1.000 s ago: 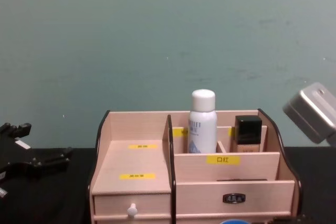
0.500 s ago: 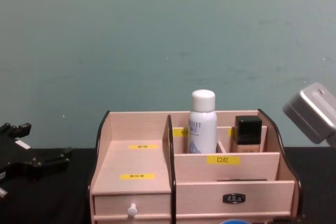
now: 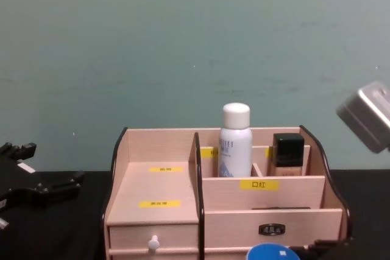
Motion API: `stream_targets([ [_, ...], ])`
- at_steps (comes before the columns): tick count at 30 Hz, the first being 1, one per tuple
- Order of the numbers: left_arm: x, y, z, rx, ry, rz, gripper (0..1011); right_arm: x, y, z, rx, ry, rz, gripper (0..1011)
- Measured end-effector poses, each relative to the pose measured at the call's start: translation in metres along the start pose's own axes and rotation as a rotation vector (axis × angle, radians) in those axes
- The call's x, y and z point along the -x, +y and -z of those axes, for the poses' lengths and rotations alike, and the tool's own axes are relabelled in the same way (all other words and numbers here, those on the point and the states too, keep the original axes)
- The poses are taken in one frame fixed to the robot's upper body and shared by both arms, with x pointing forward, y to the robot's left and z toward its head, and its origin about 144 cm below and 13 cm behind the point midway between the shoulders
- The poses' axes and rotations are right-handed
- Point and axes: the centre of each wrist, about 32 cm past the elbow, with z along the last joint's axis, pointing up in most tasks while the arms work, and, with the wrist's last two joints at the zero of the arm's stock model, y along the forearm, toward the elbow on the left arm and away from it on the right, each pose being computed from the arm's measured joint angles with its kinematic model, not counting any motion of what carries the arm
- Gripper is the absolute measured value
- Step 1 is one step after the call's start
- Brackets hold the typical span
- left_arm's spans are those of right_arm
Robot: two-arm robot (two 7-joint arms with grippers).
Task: Pick up the facial cleanser and watermelon frost from the table and place them into the tiered storage box.
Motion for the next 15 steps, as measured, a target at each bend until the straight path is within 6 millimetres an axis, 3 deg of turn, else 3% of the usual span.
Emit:
stream_targets([
  [15,0.0,0.0,0.0,0.0,0.0,0.0,1010,-0.001,-0.016,-0.036,-0.107,-0.059,-0.035,716],
])
